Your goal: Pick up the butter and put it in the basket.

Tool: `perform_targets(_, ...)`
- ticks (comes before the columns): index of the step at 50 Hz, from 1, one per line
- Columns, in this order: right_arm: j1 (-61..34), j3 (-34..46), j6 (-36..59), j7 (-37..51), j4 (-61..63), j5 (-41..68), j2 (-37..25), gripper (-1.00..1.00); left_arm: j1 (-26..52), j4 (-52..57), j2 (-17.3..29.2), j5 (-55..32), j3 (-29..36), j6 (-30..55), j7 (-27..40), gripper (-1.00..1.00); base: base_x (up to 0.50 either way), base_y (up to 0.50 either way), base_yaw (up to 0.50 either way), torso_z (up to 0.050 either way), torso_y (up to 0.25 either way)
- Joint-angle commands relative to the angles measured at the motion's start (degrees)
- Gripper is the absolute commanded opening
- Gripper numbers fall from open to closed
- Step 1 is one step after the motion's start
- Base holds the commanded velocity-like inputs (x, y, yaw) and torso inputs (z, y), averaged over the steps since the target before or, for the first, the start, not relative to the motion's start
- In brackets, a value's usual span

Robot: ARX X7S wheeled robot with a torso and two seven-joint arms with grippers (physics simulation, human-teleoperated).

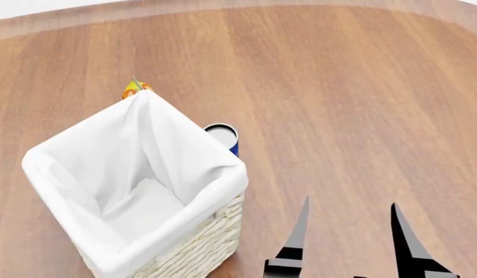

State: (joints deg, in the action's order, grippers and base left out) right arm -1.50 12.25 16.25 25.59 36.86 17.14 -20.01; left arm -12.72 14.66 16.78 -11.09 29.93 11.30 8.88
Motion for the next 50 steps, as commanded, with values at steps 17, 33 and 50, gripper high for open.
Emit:
perform_targets(17, 0.1, -0.7, 0.7, -1.5, 1.8, 0.0, 0.7, 1.00, 4.3, -15.7, -4.8, 1.5, -0.1, -3.8, -0.7, 1.00, 0.00, 0.00, 0.00, 0.000, 0.000)
perform_targets(33, 0.1, -0.6, 0.5, -1.2, 2.0, 0.3, 0.4, 1.00, 4.7, -10.3, -5.4, 0.6, 1.0, 2.6, 1.0, 1.00, 0.00, 0.00, 0.00, 0.000, 0.000)
perform_targets(50, 0.0, -0.3, 0.3, -1.0, 2.0, 0.5, 0.2, 1.00, 6.0, -13.2, -7.2, 0.6, 2.7, 3.1, 1.3, 1.00, 0.00, 0.00, 0.00, 0.000, 0.000)
